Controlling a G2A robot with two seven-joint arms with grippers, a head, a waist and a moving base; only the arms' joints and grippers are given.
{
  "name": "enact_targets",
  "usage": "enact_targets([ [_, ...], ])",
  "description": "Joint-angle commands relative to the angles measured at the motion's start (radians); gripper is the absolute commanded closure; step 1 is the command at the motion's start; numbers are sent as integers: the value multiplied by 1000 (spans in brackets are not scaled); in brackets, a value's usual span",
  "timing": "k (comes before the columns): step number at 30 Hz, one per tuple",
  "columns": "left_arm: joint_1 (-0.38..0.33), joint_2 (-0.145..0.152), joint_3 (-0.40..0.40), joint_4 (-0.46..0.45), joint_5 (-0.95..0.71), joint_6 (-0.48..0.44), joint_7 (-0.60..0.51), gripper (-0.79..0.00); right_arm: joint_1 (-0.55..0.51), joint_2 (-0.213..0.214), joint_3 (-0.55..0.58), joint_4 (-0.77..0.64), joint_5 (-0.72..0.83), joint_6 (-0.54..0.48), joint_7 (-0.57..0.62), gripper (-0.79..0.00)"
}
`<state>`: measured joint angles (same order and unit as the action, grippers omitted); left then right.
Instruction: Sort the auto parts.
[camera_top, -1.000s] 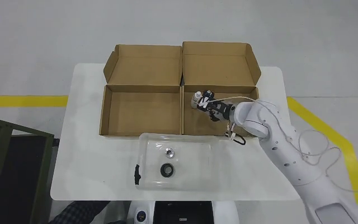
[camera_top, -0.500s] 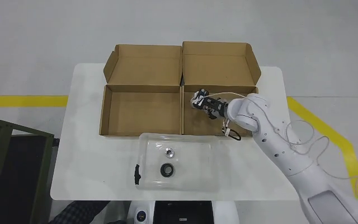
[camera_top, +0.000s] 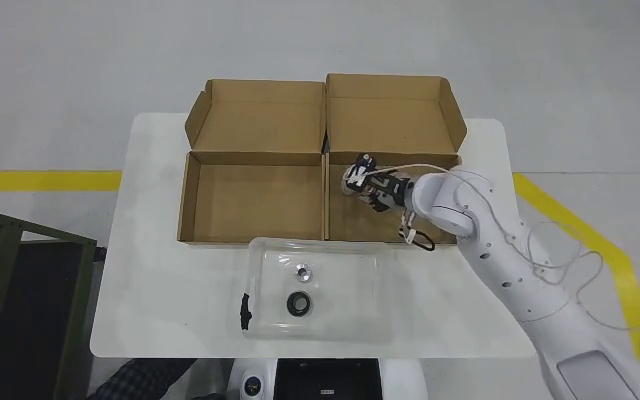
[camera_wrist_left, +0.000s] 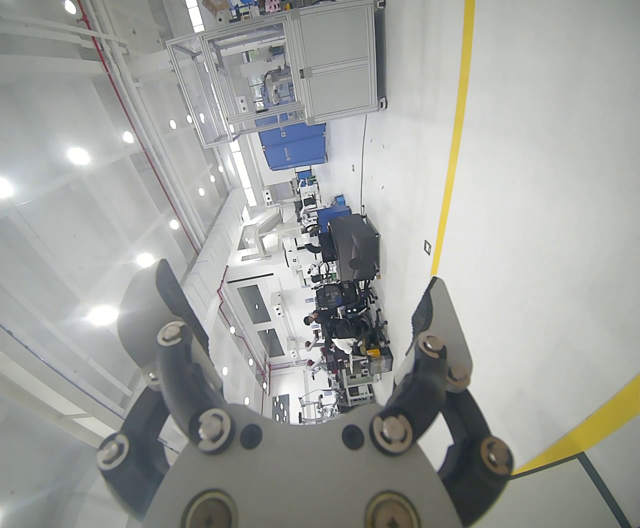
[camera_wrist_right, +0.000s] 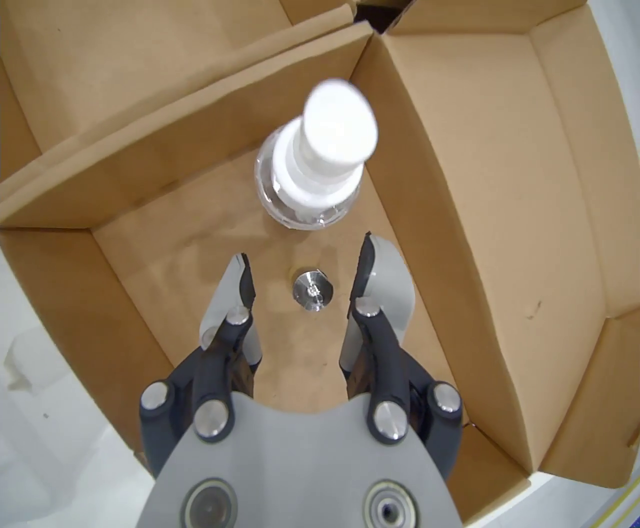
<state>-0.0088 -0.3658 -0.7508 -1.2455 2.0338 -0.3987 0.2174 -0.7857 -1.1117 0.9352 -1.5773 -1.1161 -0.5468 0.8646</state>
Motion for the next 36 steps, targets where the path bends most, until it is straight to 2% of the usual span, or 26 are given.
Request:
enact_targets([
  [1,0,0,0,0,0,0,0,-785,-24,8,27,-48,4,-7,2,-440],
  [7,0,0,0,0,0,0,0,-785,-112,32,106,-212,36,-48,2,-480],
  [11,0,0,0,0,0,0,0,-785,-179,46,131,-323,9,-76,11,-471],
  [19,0,0,0,0,0,0,0,-785,-312,60,109,-492,-36,-124,-33,-496],
  [26,0,0,0,0,0,0,0,-785,-366,57,42,-536,-75,-131,-106,-474],
  [31,0,0,0,0,0,0,0,-785,-375,51,-8,-512,-115,-123,-156,-388],
  [36,0,0,0,0,0,0,0,-785,-366,43,-51,-463,-135,-122,-184,-385],
])
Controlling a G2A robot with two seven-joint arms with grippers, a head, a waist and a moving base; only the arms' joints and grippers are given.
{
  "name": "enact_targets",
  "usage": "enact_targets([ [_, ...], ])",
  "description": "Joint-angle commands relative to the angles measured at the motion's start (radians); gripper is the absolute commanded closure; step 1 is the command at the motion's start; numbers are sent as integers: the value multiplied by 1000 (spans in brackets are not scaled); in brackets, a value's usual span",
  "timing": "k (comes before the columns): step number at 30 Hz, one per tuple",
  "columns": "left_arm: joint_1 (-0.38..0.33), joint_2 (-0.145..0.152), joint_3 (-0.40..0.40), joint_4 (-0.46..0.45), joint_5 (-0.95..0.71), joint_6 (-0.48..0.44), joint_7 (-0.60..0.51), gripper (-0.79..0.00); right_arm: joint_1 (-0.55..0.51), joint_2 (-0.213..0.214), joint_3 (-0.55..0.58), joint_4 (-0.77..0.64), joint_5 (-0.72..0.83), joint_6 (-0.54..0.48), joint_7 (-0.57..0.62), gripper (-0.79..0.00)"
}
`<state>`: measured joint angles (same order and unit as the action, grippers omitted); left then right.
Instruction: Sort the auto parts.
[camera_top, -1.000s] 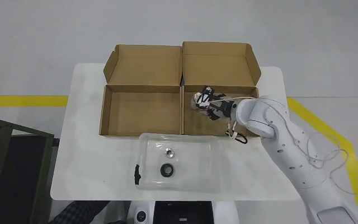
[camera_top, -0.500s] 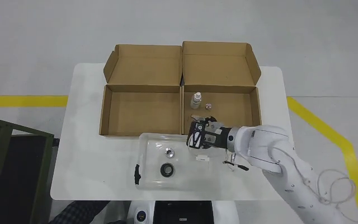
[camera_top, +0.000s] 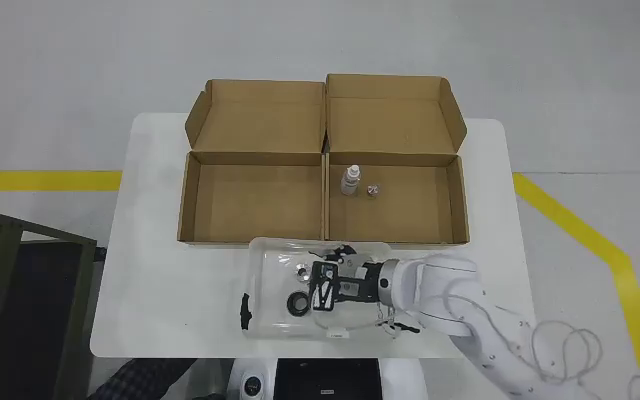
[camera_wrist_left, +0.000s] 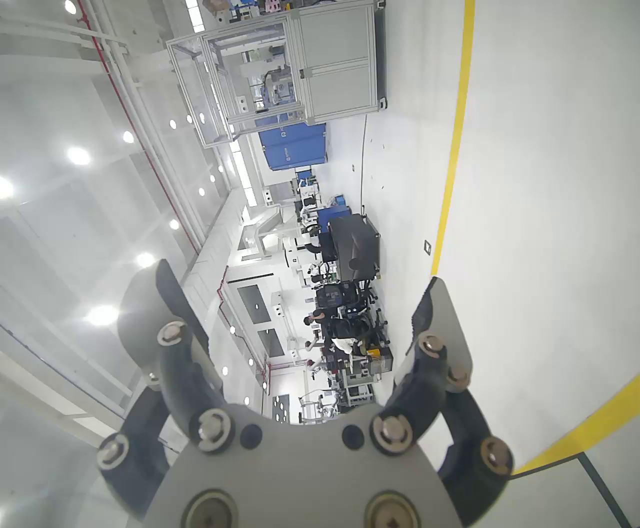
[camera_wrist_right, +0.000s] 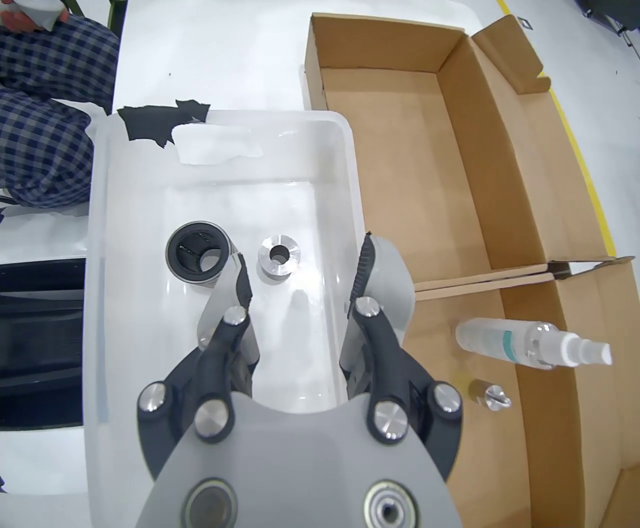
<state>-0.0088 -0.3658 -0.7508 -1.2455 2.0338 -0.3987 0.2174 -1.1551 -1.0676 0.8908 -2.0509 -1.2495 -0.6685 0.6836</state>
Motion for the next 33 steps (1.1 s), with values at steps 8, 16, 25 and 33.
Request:
enact_targets([
  [8,0,0,0,0,0,0,0,-785,43,-19,-61,99,-18,15,-21,-382],
  [16,0,0,0,0,0,0,0,-785,78,-35,-100,161,-26,26,-34,-372],
  [25,0,0,0,0,0,0,0,-785,111,-53,-142,231,-20,27,-41,-376],
  [33,0,0,0,0,0,0,0,-785,145,-72,-177,291,-13,26,-50,-376],
])
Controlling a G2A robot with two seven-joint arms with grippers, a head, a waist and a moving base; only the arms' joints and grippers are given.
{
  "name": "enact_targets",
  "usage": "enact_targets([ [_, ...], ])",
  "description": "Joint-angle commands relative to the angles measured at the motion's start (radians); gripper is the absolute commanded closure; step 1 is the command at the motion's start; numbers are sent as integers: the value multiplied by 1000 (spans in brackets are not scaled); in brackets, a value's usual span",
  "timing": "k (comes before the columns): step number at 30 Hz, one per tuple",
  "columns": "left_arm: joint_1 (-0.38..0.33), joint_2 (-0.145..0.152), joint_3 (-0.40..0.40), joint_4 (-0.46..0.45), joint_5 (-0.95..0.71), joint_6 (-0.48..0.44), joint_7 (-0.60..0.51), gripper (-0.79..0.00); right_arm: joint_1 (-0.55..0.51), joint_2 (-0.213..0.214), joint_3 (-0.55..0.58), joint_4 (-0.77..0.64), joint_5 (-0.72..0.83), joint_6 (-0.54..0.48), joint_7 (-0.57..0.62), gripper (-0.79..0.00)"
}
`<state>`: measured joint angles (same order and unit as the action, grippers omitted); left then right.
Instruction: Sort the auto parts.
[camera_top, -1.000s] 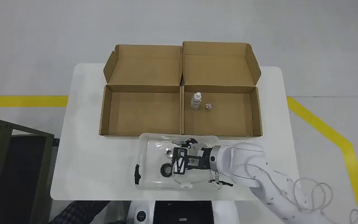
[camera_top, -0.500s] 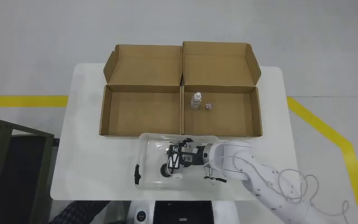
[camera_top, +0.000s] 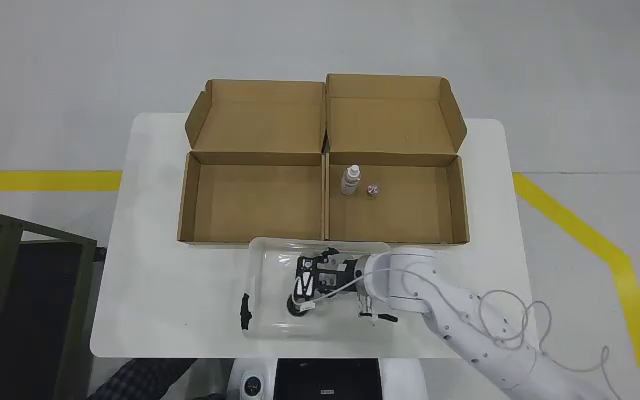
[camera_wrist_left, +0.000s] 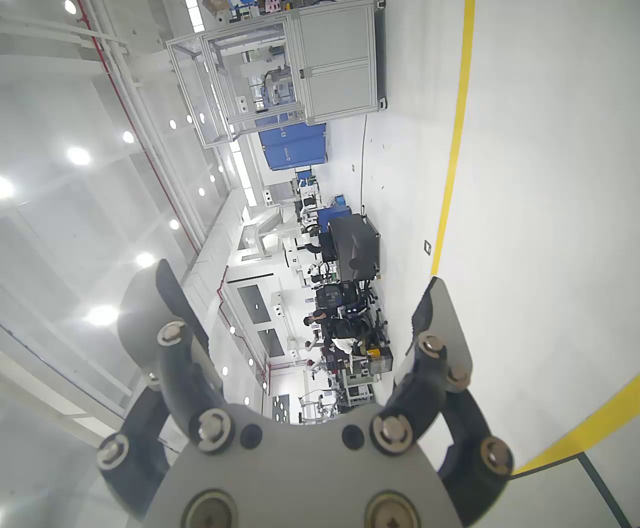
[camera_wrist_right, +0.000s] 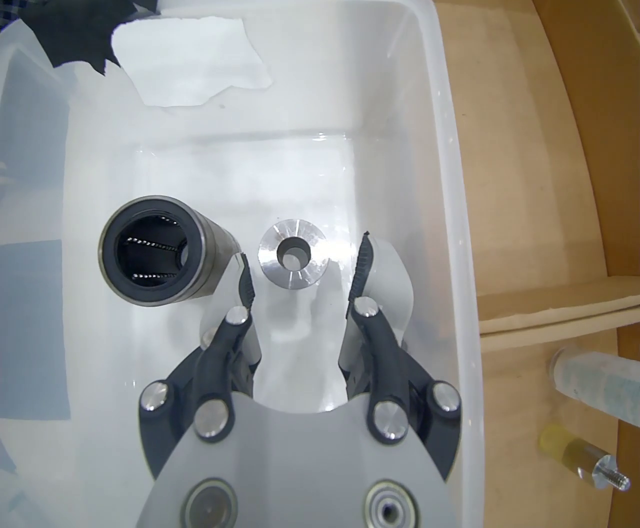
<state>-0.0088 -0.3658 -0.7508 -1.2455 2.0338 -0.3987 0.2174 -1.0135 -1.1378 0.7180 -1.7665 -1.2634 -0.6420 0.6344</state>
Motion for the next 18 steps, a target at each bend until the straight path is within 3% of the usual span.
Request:
enact_targets([
  [1,0,0,0,0,0,0,0,-785,8,-4,-8,13,2,0,-2,-376],
  [18,0,0,0,0,0,0,0,-785,60,-45,-68,120,25,0,-31,-357],
])
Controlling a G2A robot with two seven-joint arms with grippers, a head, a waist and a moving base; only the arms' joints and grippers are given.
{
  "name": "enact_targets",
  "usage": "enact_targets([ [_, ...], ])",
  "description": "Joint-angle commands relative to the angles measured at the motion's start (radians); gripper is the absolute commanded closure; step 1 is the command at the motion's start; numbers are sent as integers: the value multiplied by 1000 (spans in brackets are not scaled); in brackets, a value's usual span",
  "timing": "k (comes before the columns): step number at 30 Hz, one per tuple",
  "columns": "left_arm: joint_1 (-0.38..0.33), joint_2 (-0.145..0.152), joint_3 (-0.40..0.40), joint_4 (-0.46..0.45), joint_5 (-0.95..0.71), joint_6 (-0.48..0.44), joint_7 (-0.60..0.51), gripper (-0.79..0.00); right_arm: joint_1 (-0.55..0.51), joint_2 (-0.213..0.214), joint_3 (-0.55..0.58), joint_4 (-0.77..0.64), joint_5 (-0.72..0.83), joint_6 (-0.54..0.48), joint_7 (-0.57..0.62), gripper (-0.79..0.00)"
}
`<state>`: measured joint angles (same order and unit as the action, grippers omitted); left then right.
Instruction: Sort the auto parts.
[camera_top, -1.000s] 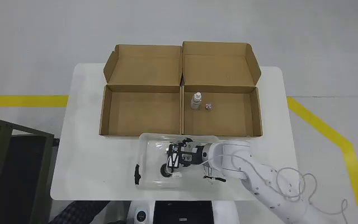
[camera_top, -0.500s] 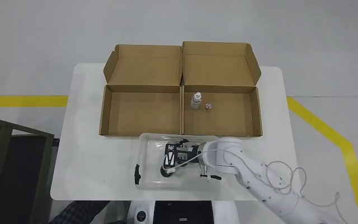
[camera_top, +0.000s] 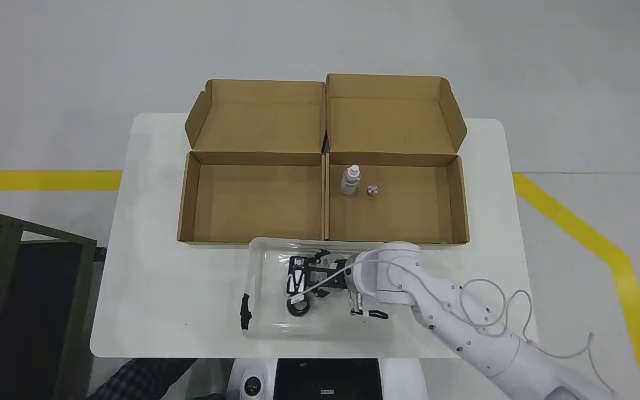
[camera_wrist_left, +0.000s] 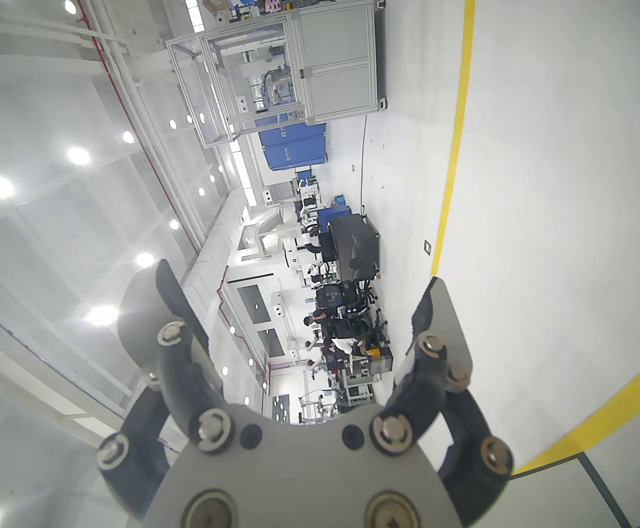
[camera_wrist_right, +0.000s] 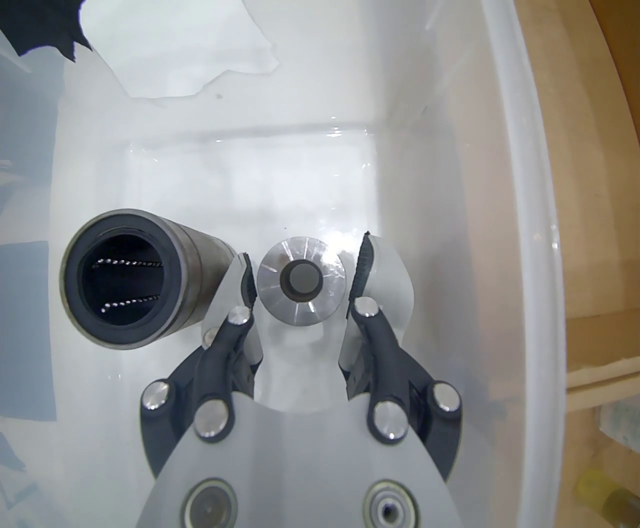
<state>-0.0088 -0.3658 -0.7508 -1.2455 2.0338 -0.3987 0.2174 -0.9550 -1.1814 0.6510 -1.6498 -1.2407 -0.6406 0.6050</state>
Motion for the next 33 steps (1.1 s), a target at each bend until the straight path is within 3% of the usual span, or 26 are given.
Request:
enact_targets([
  [1,0,0,0,0,0,0,0,-785,3,-3,-2,8,4,-4,-3,-342],
  [3,0,0,0,0,0,0,0,-785,6,-5,-4,14,7,-8,-5,-280],
  [7,0,0,0,0,0,0,0,-785,8,-8,2,21,28,-22,-19,-55],
  [9,0,0,0,0,0,0,0,-785,6,-7,9,13,32,-26,-19,0],
  [22,0,0,0,0,0,0,0,-785,-57,21,112,-104,70,-64,-72,0],
  [33,0,0,0,0,0,0,0,-785,-196,71,317,-229,164,-98,-183,0],
])
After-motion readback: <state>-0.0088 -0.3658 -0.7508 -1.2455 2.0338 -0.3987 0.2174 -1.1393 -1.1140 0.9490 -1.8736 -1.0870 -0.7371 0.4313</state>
